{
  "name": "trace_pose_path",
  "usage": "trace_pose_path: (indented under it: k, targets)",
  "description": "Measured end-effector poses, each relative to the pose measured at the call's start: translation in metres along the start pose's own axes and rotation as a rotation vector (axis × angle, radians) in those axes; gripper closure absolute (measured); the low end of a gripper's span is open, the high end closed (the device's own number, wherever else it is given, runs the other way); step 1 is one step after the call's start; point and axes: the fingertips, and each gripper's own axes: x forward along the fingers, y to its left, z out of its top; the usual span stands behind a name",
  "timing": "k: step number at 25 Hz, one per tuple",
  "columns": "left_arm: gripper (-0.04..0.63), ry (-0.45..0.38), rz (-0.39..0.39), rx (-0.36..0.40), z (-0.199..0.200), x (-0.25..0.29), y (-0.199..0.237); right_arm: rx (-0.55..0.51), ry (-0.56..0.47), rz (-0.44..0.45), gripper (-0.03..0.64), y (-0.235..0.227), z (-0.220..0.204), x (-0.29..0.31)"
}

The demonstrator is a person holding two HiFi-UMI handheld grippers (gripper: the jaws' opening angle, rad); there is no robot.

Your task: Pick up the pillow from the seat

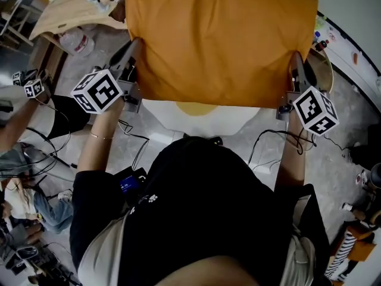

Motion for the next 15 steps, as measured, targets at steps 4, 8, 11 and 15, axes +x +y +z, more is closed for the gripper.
trace_pose_path:
  k: [4, 8, 11, 15]
  targets:
    - [0.572, -0.024, 0.01, 0.008, 0.006, -0.005, 0.001, -0.018, -0.01, 0.015, 0.545, 0.006, 0.003, 0.005]
    - [0.572, -0.029, 0.02, 0.0, 0.008, -0.007, 0.001, -0.012, -0.006, 0.031, 0.545, 0.007, 0.006, 0.009]
    - [0.572, -0.02, 0.029, -0.021, 0.006, -0.007, 0.005, -0.01, -0.005, 0.039, 0.545, 0.008, 0.009, 0.016]
    - [0.572, -0.011, 0.045, -0.025, 0.003, -0.008, 0.011, 0.0, 0.012, 0.043, 0.545, 0.009, 0.001, 0.021]
